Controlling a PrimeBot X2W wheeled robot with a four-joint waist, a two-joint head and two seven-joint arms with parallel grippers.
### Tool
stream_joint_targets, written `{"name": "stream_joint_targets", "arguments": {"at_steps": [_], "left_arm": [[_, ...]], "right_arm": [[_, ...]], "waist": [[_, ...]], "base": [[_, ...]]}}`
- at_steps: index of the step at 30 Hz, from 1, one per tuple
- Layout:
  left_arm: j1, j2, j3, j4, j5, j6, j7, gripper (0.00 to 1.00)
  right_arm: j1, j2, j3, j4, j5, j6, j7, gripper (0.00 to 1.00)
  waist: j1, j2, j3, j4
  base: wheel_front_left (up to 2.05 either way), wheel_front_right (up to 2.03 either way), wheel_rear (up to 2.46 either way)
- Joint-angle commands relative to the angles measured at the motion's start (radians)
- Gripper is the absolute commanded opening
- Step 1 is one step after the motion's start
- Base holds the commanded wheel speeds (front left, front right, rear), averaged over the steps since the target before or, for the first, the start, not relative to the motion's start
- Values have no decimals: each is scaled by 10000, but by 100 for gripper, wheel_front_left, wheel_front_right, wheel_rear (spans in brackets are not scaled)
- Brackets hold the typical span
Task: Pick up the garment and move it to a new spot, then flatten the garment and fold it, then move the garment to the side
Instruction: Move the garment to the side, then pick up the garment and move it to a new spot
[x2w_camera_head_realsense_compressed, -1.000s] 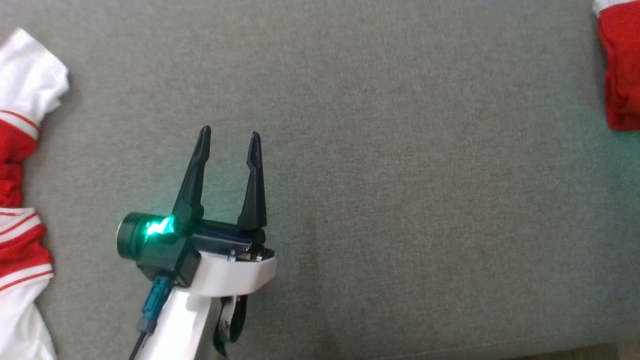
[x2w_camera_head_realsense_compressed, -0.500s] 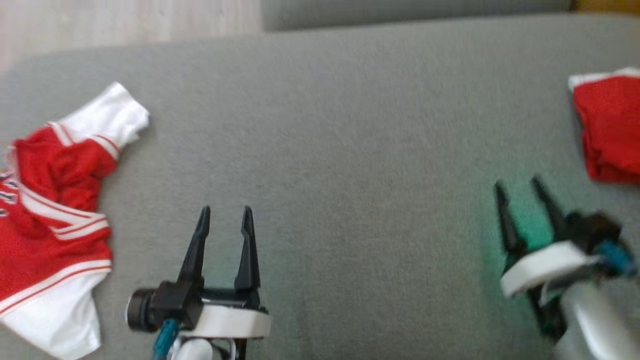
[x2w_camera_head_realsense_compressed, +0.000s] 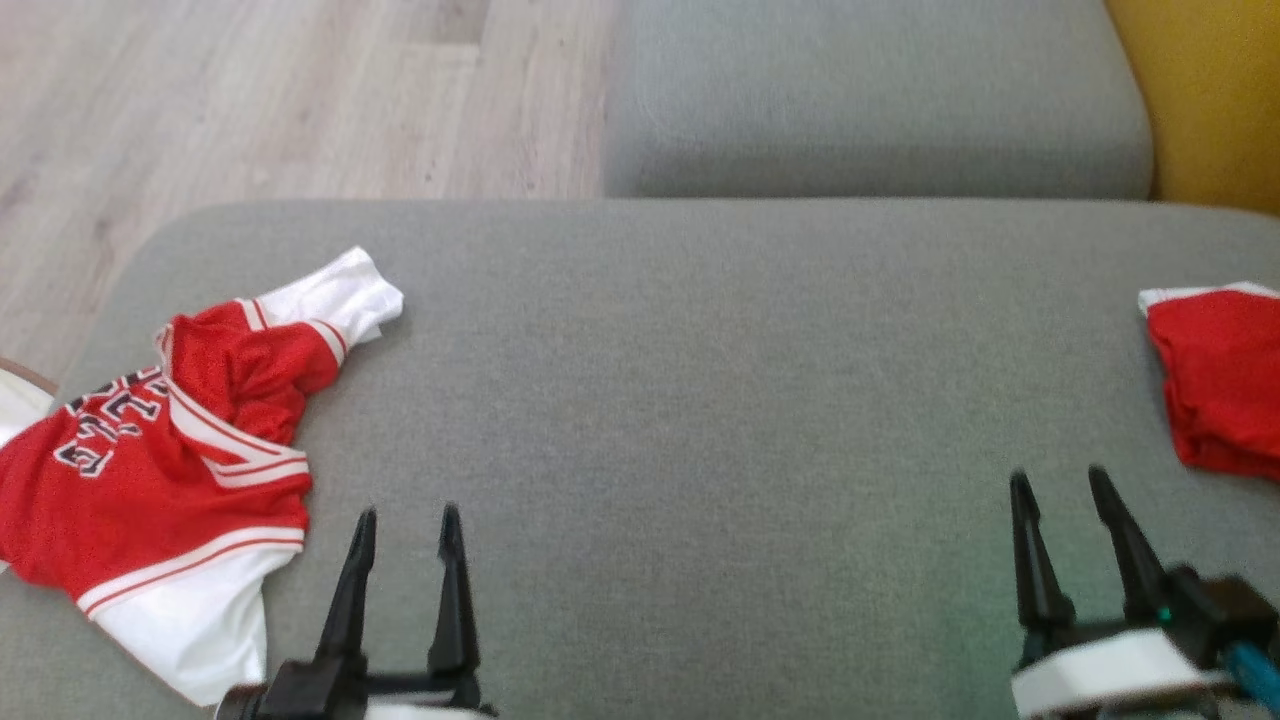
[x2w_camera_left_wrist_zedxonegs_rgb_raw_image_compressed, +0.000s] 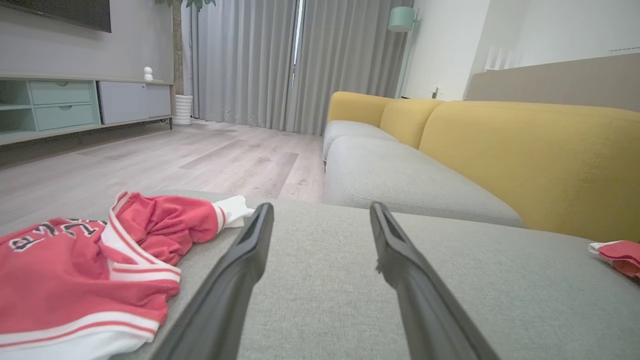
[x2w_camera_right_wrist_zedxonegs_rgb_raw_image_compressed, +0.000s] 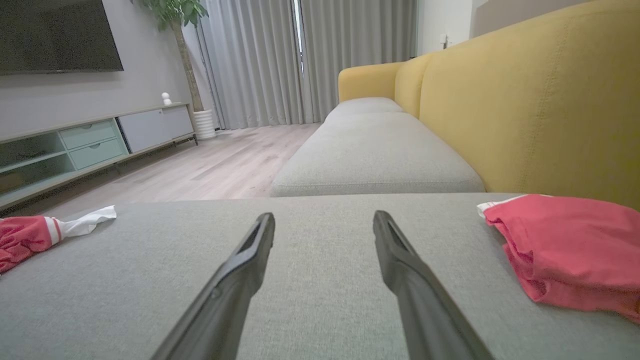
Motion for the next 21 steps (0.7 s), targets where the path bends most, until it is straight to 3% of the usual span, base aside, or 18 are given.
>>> {"name": "stream_joint_targets", "arguments": {"at_steps": [1,6,21], "left_arm": [[-81,-26,477,-365,35,-132,-51,100],[209,-26,630,-242,90,-367,-51,100],[187,-26,686,-35,382,-361,-51,100]], "right_arm": [[34,19,59,-362,-143,-9,-109,100],[482,209,-215,-444,-367,-9,-109,100],[508,377,-294,-528,-522,-9,-110,100]], "waist": [[1,0,-174,94],[1,0,-256,92],[1,0,-303,-95]], "base": [[0,0,0],[0,0,0],[0,0,0]]}}
